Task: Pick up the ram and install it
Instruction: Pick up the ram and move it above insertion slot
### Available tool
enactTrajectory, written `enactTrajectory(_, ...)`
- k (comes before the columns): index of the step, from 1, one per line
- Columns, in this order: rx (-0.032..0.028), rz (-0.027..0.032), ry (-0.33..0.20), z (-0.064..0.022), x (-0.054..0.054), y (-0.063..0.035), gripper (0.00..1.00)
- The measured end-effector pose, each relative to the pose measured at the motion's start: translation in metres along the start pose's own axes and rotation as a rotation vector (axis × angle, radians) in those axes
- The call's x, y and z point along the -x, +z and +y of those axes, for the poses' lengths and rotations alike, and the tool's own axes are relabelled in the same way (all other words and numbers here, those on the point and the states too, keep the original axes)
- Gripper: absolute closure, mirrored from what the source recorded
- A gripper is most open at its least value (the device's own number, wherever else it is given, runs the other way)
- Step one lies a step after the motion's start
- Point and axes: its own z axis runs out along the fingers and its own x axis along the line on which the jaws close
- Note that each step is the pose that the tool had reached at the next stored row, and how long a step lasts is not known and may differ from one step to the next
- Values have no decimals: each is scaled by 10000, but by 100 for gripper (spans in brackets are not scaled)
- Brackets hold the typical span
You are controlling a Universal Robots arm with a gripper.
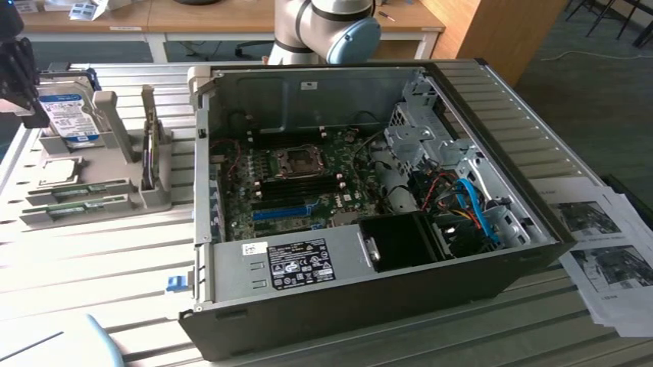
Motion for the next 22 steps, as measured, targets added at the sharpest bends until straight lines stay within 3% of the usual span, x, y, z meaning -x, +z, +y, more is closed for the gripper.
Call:
enactTrajectory(6, -21, -19, 0, 1, 1, 0, 91)
enactTrajectory(14, -135, -31, -6, 10, 1, 1, 91)
enactTrajectory(19, -139, -30, -6, 10, 1, 0, 91)
enactTrajectory(22, -207, -25, -4, 15, 2, 2, 91)
